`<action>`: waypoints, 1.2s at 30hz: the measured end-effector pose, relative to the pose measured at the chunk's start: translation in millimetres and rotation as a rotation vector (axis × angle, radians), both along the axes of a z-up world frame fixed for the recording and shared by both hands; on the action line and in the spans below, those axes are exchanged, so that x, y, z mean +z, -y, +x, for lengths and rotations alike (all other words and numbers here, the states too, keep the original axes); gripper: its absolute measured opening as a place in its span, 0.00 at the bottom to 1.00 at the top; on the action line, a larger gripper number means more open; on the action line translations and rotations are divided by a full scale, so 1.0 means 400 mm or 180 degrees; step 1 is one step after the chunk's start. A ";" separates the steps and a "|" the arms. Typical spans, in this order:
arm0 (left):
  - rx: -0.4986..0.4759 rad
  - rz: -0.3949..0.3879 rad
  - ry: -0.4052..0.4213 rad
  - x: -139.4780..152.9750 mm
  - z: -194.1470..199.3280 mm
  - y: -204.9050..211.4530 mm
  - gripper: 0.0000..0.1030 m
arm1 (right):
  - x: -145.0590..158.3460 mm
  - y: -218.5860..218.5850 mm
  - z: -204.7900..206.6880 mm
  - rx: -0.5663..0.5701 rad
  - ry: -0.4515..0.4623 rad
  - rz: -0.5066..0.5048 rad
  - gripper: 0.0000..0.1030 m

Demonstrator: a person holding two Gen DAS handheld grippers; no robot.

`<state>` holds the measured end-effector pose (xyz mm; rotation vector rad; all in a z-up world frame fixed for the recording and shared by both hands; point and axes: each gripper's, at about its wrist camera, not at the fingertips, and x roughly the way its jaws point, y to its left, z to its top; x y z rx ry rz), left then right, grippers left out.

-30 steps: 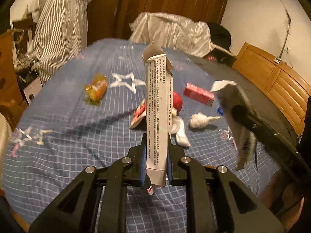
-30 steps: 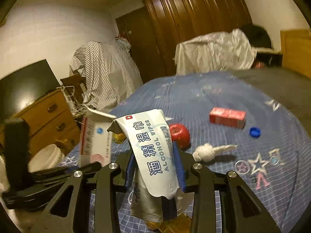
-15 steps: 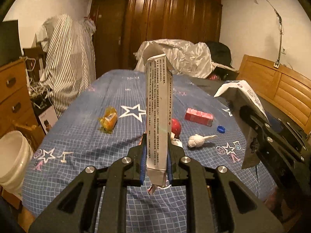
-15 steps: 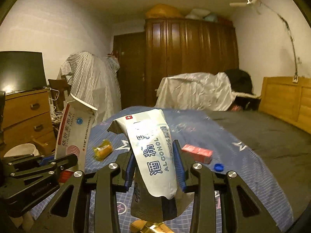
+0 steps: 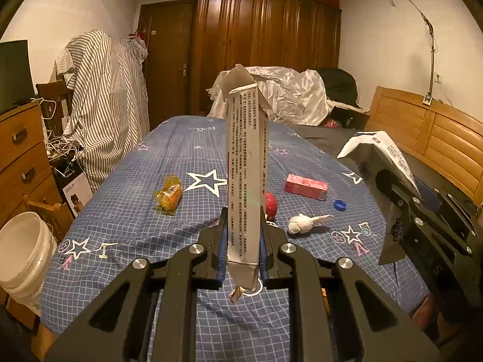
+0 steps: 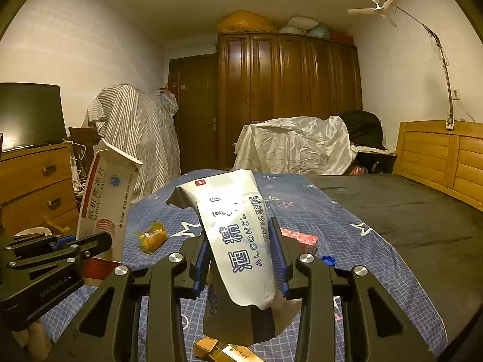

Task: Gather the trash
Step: 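Carry the toothpaste box and wipes pack with both tools over the bucket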

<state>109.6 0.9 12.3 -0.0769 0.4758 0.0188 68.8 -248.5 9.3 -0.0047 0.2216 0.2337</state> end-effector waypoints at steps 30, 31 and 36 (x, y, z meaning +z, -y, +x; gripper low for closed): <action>0.1384 -0.0112 0.0021 0.068 -0.142 -0.549 0.15 | 0.144 -0.648 0.064 0.1519 -0.0105 -0.0120 0.36; 0.1450 -0.0116 0.0020 0.070 -0.154 -0.575 0.15 | 0.146 -0.685 0.060 0.1607 -0.0127 -0.0136 0.36; 0.1733 -0.0129 0.0002 0.080 -0.210 -0.699 0.15 | 0.170 -0.860 0.039 0.1947 -0.0236 -0.0201 0.36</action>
